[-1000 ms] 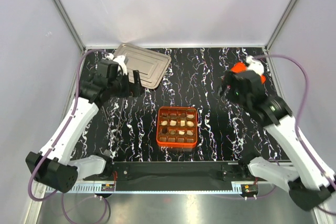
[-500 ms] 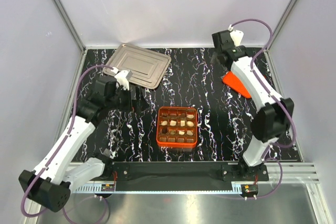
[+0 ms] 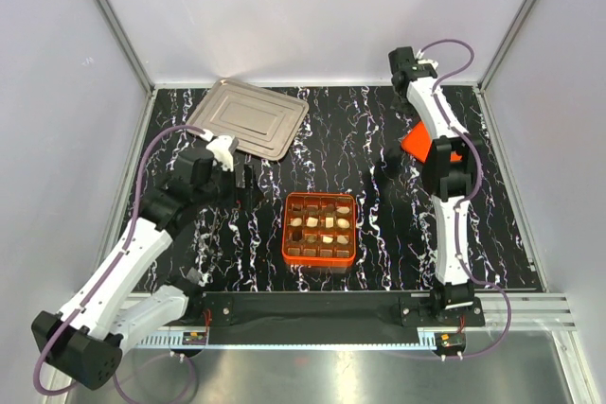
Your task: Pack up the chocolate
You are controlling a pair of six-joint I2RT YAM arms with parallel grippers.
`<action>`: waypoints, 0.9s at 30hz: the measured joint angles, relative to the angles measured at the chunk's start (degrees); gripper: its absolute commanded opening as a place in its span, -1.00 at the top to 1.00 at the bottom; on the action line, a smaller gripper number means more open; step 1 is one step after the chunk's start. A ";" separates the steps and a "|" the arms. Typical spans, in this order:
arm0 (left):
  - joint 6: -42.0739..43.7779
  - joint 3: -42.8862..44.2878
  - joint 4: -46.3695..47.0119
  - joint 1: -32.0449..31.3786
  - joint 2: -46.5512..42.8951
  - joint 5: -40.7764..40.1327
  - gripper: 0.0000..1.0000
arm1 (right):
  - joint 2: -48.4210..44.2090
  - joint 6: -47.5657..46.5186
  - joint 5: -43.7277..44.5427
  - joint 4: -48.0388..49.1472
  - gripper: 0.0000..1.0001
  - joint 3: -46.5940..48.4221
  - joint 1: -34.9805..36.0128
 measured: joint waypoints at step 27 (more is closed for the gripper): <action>1.31 0.00 -0.04 -2.34 1.77 0.00 -0.98 | 0.48 5.18 -6.86 12.85 0.19 -16.48 -3.34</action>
